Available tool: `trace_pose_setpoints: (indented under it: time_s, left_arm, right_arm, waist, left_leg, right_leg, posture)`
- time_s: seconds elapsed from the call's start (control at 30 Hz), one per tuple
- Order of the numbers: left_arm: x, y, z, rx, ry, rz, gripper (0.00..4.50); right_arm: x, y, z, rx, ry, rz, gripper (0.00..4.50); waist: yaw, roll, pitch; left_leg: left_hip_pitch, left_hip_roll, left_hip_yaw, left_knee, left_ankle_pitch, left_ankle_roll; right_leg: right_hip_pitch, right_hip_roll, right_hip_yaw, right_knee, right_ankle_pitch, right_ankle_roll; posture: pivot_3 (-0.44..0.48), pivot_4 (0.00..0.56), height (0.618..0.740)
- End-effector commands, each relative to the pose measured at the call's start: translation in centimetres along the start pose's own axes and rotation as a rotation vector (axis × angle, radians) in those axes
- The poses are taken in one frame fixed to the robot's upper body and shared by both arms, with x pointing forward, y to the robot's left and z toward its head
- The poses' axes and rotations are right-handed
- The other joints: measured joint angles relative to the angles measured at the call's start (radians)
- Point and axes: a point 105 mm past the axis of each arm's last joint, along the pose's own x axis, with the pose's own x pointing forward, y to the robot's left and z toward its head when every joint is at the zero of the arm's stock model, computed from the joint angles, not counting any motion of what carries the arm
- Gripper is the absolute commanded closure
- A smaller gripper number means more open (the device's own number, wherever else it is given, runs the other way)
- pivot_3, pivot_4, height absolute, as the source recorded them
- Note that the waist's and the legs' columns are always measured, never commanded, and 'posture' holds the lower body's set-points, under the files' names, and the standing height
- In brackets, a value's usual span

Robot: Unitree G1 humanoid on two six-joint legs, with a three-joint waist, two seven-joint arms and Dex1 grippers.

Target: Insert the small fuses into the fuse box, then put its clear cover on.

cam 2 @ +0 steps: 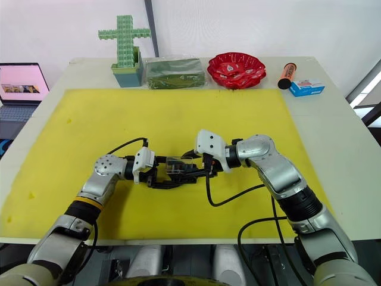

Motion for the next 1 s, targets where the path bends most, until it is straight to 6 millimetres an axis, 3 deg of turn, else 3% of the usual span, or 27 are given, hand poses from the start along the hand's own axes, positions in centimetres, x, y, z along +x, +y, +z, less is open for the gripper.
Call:
trace_pose_setpoints:
  time_s: [0.03, 0.9, 1.0]
  left_arm:
    - [0.1, -0.5, 0.1, 0.017, -0.002, -0.029, 1.69]
    - [0.2, -0.7, -0.1, 0.009, 0.006, -0.037, 1.69]
    - [0.2, -0.6, 0.0, 0.01, 0.006, -0.035, 1.69]
  right_arm:
    - [-0.5, -0.1, 0.4, 0.002, -0.011, -0.005, 2.71]
    - [-0.3, -0.1, -1.4, 0.073, 0.034, -0.007, 2.71]
    - [-0.5, -0.1, -1.4, 0.084, 0.037, -0.003, 1.69]
  waist:
    - [0.0, 0.0, 0.0]
    - [0.0, 0.0, 0.0]
    - [0.0, 0.0, 0.0]
  left_leg:
    - [0.0, 0.0, 0.0, 0.0, 0.0, 0.0]
    - [0.0, 0.0, 0.0, 0.0, 0.0, 0.0]
    - [0.0, 0.0, 0.0, 0.0, 0.0, 0.0]
  right_leg:
    - [0.0, 0.0, 0.0, 0.0, 0.0, 0.0]
    - [0.0, 0.0, 0.0, 0.0, 0.0, 0.0]
    - [0.0, 0.0, 0.0, 0.0, 0.0, 0.0]
  posture:
    - [0.0, 0.15, 0.74]
    - [0.0, 0.15, 0.74]
    - [0.0, 0.15, 0.74]
